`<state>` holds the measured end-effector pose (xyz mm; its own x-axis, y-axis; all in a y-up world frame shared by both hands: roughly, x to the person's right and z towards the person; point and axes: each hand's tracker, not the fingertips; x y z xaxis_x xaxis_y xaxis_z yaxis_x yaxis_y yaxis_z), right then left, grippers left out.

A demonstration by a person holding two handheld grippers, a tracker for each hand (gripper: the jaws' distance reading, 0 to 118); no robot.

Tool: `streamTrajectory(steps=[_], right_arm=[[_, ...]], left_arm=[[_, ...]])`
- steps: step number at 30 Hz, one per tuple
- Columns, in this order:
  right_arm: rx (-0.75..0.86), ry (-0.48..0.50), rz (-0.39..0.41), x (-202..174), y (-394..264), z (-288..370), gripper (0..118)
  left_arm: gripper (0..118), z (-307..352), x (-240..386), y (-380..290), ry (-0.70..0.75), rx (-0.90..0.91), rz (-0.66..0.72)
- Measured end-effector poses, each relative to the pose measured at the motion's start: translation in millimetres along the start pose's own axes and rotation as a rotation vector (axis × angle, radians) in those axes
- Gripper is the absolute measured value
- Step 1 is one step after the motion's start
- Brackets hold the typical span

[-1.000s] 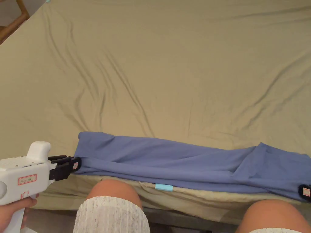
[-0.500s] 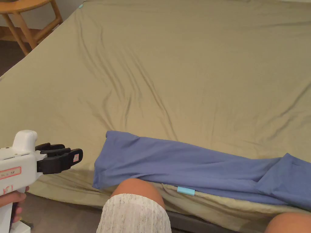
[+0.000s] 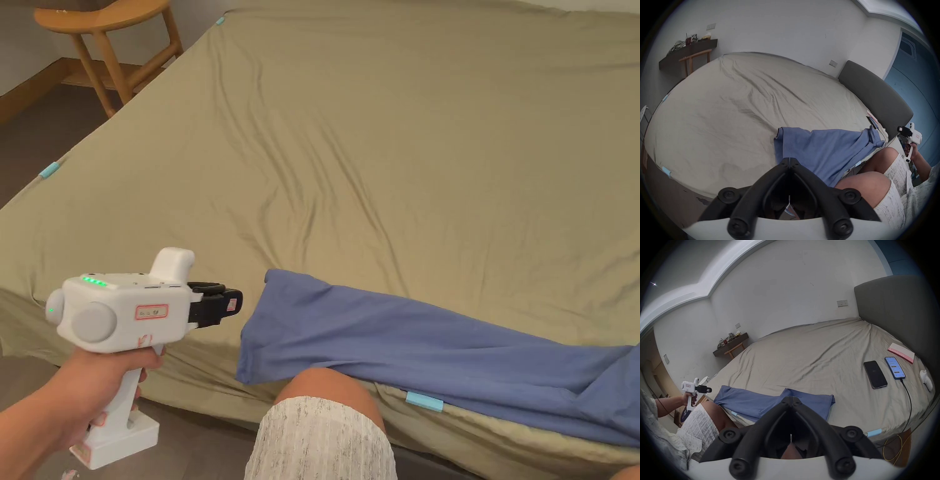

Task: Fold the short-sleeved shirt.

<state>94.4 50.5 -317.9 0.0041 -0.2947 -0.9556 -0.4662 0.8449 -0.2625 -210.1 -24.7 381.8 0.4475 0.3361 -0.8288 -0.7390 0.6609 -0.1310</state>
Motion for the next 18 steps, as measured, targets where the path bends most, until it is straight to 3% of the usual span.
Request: streamTrajectory(steps=[8, 9, 11, 12, 15, 18], right_arm=[[-0.024, -0.027, -0.002, 9, -5, -1, 0], [-0.028, -0.032, -0.008, 11, -6, -1, 0], [-0.031, -0.032, -0.021, 12, -8, 0, 0], [-0.033, -0.035, -0.023, 13, -8, 0, 0], [-0.048, -0.039, -0.024, 14, -10, -2, 0], [-0.058, -0.040, -0.023, 11, -10, -5, 0]], left_arm=[[3, -39, -21, 12, -0.046, -0.059, 0.075], [10, -42, -24, 12, -0.058, -0.073, 0.085], [51, -47, -30, 13, -0.082, -0.078, 0.113], [51, -50, -32, 14, -0.093, -0.089, 0.115], [67, -57, -38, 17, -0.127, -0.107, 0.147], [68, -66, -42, 19, -0.167, -0.131, 0.196]])
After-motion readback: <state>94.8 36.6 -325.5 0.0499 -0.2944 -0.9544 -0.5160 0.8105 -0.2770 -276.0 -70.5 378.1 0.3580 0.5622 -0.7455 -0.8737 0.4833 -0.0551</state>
